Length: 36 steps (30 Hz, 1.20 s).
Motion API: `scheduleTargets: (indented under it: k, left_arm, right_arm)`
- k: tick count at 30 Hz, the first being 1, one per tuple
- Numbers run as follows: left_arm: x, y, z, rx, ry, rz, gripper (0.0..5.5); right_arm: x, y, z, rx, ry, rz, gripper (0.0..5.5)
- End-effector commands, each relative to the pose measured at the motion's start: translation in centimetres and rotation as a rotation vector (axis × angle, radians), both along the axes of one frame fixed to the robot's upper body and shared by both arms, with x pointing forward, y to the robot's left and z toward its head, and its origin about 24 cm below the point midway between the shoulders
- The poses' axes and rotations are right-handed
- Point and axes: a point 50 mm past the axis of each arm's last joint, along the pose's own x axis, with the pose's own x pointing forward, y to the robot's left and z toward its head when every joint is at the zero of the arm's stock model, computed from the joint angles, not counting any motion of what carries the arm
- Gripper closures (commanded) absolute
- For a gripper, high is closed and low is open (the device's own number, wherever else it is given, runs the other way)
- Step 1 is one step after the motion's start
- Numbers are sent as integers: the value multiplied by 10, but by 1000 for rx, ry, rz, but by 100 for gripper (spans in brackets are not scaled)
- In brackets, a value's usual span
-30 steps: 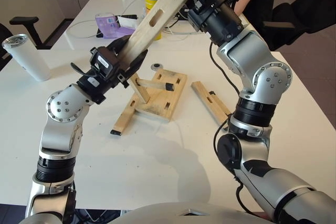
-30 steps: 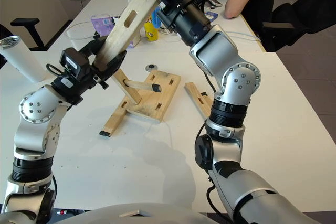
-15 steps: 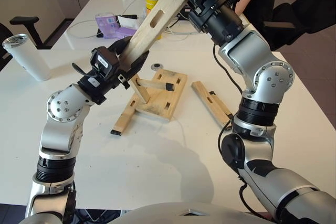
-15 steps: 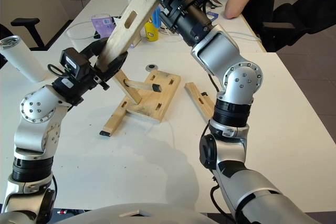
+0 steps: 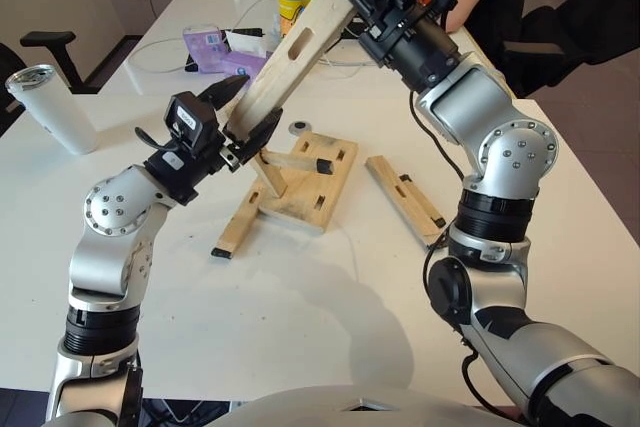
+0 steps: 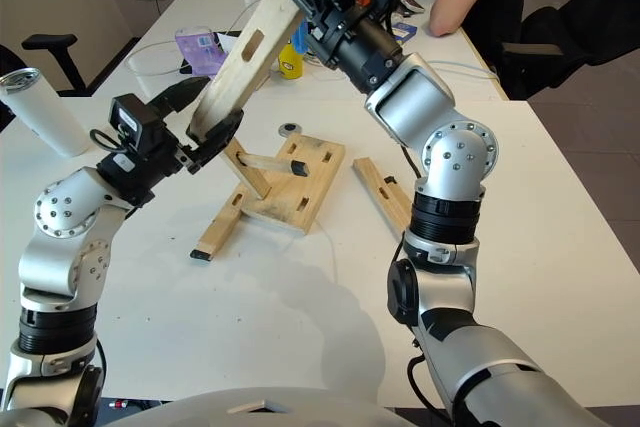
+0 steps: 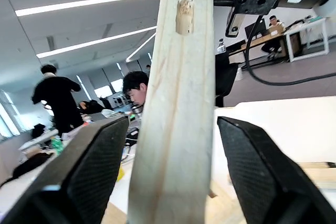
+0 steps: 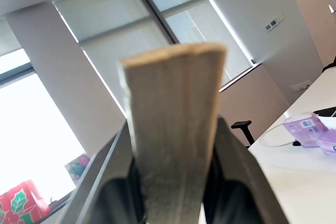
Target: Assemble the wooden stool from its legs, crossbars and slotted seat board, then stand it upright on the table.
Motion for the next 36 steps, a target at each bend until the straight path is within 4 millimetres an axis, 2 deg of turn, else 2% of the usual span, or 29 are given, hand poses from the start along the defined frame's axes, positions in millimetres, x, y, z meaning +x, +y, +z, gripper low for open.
scheduleTargets:
  k: [1, 3, 5, 9, 12, 15, 19, 25, 36]
  left_arm:
    - [-13, 17, 0, -419, 223, -165, 239]
    - [-19, 22, -4, -503, 295, -228, 239]
    - [-27, 23, -18, -481, 400, -268, 239]
    - [-42, 23, -72, -203, 668, -224, 239]
    - [-30, 34, -99, -49, 695, -41, 239]
    - [-15, 37, -107, -25, 676, 70, 239]
    - [-8, 22, -120, -12, 707, 69, 239]
    - [9, 15, -140, 36, 686, 240, 239]
    - [21, -16, -151, 59, 694, 182, 239]
  right_arm:
    - [7, -29, 17, 101, -46, -85, 447]
    - [11, -38, 18, 141, -32, -122, 447]
    - [17, -47, 15, 157, -4, -175, 447]
    - [22, -52, 10, 137, 17, -208, 447]
    - [23, -50, 8, 123, 18, -207, 447]
    - [23, -48, 6, 111, 22, -209, 447]
    - [24, -47, 4, 95, 29, -215, 447]
    - [24, -44, 2, 86, 36, -223, 447]
    - [26, -41, -3, 45, 47, -274, 447]
